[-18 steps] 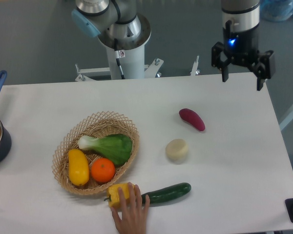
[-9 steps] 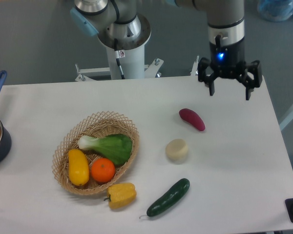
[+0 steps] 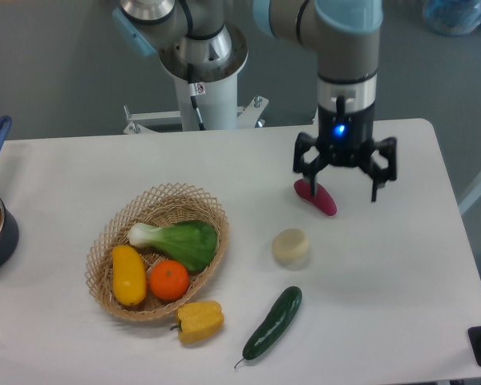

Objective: Pick up the mango from the basket
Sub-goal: 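Move the open gripper over the basket toward the yellow mango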

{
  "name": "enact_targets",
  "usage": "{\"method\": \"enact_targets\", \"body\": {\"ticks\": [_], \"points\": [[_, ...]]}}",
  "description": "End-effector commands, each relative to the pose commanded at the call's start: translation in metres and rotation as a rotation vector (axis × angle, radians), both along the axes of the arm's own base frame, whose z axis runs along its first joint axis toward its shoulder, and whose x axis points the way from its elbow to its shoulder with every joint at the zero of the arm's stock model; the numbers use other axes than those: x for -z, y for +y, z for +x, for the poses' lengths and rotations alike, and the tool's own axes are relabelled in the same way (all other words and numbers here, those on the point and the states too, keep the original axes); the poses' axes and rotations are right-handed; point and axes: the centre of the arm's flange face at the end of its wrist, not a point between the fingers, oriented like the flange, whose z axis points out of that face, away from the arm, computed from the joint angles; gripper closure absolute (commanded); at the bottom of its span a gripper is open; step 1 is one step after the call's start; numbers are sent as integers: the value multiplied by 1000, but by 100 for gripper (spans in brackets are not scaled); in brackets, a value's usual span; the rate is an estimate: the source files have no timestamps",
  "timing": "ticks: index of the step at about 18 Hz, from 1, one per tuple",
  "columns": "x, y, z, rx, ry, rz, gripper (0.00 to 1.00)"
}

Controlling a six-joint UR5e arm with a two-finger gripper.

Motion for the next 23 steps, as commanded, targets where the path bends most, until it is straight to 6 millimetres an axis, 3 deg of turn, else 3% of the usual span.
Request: {"method": "enact_targets", "body": {"ticks": [3,5,7,9,11,13,18,23], "points": [[20,2,18,-26,-51,-12,0],[36,11,45,3,-79,-36,0],[47,16,61,-20,-115,-39,0],[51,45,97,30,-127,-49,0],[48,52,109,13,-140,-38,0],[51,75,145,15,-161,-40,0],[64,109,192,92,-184,-57,0],[83,143,223,171,-197,-82,0]]}}
